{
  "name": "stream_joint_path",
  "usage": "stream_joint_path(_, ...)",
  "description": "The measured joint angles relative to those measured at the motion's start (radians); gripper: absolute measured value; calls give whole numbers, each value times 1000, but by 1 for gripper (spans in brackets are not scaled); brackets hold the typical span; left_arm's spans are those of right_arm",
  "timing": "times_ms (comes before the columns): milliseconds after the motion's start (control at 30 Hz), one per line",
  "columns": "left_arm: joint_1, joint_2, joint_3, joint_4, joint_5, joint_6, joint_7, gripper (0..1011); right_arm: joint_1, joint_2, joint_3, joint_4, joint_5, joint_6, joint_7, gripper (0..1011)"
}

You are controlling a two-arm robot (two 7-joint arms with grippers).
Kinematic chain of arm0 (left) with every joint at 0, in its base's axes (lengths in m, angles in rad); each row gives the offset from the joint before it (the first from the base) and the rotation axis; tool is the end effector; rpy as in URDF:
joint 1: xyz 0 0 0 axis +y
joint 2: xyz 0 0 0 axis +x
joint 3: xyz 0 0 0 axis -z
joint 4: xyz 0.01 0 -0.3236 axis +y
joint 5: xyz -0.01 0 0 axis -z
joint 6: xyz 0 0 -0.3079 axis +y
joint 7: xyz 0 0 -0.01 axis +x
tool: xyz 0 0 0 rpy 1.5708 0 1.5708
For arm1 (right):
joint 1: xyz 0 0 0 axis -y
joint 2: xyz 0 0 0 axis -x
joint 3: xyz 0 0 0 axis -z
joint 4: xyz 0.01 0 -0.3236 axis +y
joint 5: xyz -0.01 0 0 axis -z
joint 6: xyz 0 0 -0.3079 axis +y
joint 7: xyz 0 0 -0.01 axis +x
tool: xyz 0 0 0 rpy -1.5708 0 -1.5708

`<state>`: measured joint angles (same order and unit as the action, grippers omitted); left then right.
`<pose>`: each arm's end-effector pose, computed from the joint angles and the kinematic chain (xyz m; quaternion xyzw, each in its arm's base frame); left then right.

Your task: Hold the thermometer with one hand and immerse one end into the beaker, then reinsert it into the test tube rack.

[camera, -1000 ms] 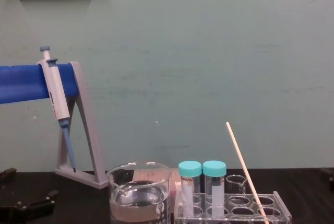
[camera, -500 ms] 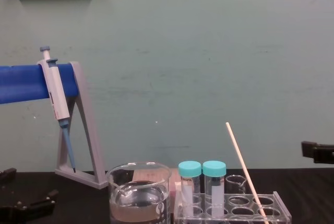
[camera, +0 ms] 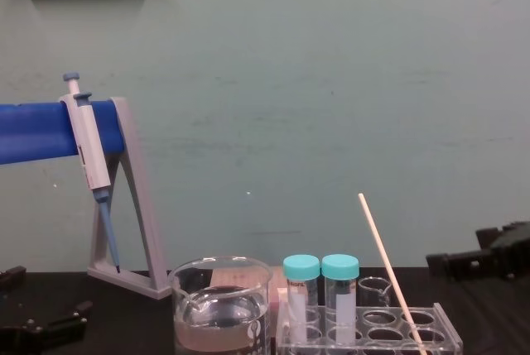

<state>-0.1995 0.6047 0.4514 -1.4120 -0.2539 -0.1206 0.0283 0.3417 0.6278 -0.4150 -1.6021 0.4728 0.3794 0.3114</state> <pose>0.3627 0.1020 -0.3292 0.1415 -0.1325 0.5799 0.7913 0.3966 -0.0839 -0.2231 -0.1738 0.0133 -0.4553 0.8731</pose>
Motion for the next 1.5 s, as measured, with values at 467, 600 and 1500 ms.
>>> stream_joint_path(467,0,0,0,0,0,0,0,1004,133,-116,-4,190,24,23,84,1003)
stream_joint_path(600,0,0,0,0,0,0,0,1004,163,-136,-12,227,25,27,93,1003)
stream_joint_path(1500,0,0,0,0,0,0,0,1004,248,-228,-59,358,-20,32,98,1003)
